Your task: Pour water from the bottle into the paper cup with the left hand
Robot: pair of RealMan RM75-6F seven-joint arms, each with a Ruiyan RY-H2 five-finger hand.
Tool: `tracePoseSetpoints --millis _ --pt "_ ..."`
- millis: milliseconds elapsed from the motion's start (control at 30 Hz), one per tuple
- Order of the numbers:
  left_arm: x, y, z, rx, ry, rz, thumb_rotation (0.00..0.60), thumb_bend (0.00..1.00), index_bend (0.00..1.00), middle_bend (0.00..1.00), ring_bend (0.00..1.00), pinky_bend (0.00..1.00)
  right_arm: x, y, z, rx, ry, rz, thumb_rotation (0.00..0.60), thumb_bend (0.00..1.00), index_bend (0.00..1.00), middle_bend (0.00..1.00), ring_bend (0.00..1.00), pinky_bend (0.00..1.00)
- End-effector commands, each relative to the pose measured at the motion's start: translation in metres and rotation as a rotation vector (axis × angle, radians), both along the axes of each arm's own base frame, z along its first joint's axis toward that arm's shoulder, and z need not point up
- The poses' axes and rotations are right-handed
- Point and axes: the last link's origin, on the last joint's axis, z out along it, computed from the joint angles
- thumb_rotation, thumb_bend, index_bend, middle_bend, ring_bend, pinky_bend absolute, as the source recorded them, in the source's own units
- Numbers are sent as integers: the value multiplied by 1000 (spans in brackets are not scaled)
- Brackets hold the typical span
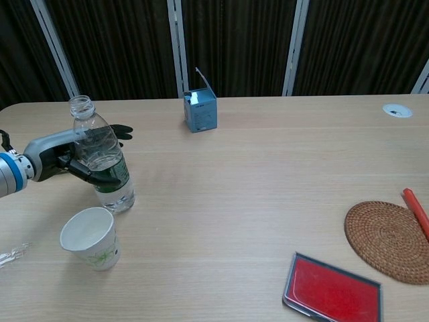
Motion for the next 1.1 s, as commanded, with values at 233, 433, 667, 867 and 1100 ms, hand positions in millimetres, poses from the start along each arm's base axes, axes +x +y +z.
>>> tracePoseSetpoints --millis 233,433,667,867,1100 --pt "-5 -5 18 31 14 -5 600 145 0 0 0 0 2 2 0 3 -3 8 600 0 0 0 0 0" --pt "-10 -10 34 47 7 3 600 143 0 0 0 0 3 4 0 4 -7 14 600 0 0 0 0 0" --pt "-21 -24 72 96 10 -11 600 143 0 0 0 0 7 8 0 7 -17 32 600 0 0 0 0 0" --pt "-37 -41 109 187 107 -62 600 141 0 0 0 0 12 12 2 10 -33 53 600 0 0 0 0 0" --pt "-43 -76 152 473 465 -147 600 80 0 0 0 0 16 15 6 12 -57 78 600 0 0 0 0 0"
